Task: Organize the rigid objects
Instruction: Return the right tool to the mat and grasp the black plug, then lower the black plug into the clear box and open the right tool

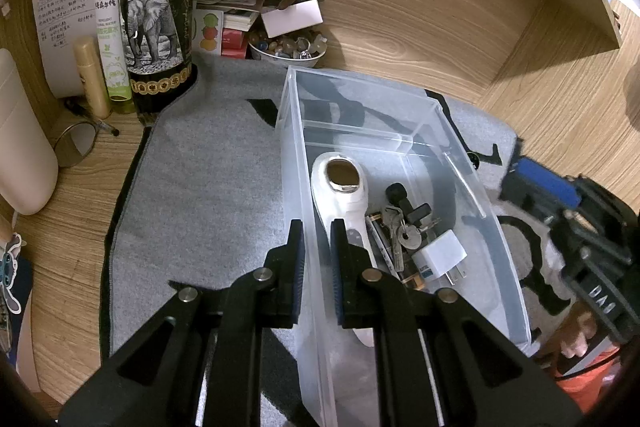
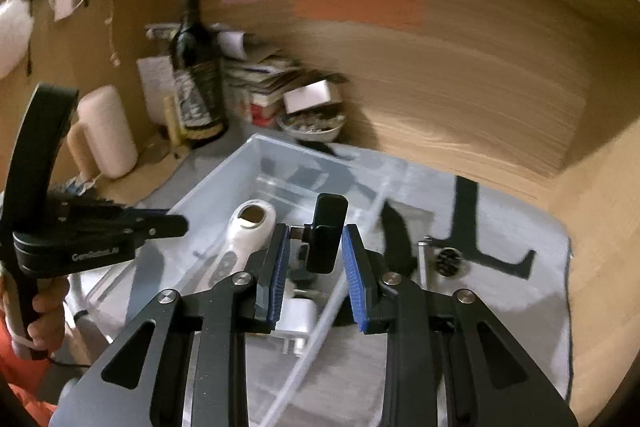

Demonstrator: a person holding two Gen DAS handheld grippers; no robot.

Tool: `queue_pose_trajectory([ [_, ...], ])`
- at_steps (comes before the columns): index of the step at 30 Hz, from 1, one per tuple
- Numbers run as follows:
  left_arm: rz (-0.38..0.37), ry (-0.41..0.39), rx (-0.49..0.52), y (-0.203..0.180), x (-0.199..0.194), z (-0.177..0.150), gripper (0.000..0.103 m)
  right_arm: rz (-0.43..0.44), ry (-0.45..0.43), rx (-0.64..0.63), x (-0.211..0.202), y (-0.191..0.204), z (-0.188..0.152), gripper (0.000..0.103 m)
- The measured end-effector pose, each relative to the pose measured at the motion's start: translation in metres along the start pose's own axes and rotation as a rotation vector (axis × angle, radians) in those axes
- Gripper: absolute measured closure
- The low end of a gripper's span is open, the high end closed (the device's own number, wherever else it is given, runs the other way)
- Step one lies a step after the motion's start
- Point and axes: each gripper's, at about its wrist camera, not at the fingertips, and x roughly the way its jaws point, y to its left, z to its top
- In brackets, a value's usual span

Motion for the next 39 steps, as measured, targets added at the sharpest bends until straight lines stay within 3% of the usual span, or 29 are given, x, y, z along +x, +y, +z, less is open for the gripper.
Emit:
queue_pose_trajectory([
  [19, 0.000, 0.000, -0.001, -0.001, 0.000, 0.000, 0.093, 0.072, 0.223, -0.036, 0.058, 0.019, -0.014, 0.078],
  [29, -0.001, 0.000, -0.001, 0.000, 0.000, 0.000, 0.093, 0.082, 0.242, -0.046, 0.060, 0.020, -0.015, 0.078],
  [32, -0.001, 0.000, -0.001, -0.001, 0.000, 0.000, 0.093, 0.082, 0.240, -0.046, 0.059, 0.021, -0.014, 0.073],
  [39, -0.001, 0.001, -0.002, -0.002, 0.000, 0.000, 0.093, 0.062, 0.190, -0.042, 0.047, 0.020, -0.010, 0.047],
])
